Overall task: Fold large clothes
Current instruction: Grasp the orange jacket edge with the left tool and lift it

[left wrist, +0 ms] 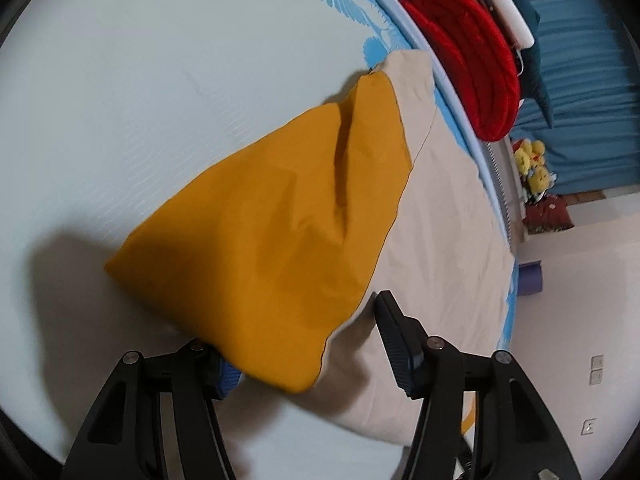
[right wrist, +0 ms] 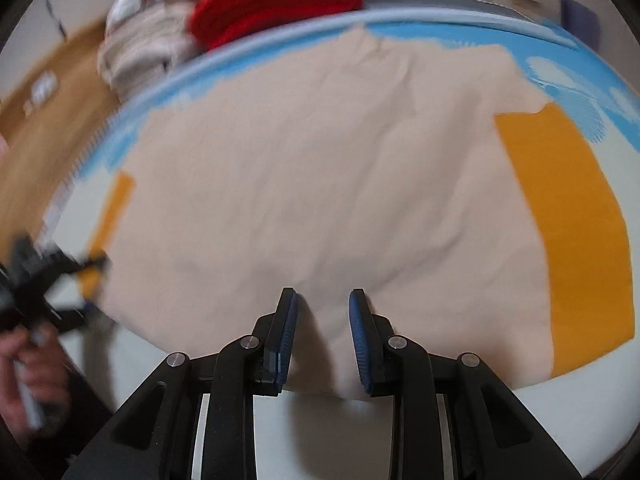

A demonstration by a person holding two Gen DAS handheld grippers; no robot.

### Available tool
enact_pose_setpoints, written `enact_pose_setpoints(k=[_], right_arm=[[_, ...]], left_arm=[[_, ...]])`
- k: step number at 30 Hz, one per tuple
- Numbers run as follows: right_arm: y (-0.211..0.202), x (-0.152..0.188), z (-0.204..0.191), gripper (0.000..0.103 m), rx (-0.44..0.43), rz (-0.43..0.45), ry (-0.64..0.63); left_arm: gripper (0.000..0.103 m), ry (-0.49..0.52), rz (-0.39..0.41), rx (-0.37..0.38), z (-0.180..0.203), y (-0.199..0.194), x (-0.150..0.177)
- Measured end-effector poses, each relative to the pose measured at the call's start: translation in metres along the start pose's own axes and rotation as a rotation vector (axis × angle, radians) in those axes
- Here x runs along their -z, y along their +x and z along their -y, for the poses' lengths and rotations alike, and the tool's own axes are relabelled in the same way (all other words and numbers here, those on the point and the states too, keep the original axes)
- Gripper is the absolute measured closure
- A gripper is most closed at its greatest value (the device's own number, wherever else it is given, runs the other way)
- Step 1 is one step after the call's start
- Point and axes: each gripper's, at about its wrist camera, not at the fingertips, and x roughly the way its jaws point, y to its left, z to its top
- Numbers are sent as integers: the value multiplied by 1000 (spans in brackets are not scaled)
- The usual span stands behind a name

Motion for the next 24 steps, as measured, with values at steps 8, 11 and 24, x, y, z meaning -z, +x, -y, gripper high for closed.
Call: enact_pose_setpoints(k=[8,11,24], right_arm=[[-1,0,2,75,36,3,0],[-12,-4,-11,75,69,47,-37],[-30,13,-114,75,91,137,-57]], left_arm=[[87,-8,32,48,8,6,-9],[91,68,57,32,31,-8,-9],[93,535,169,-159,94,-149,3]])
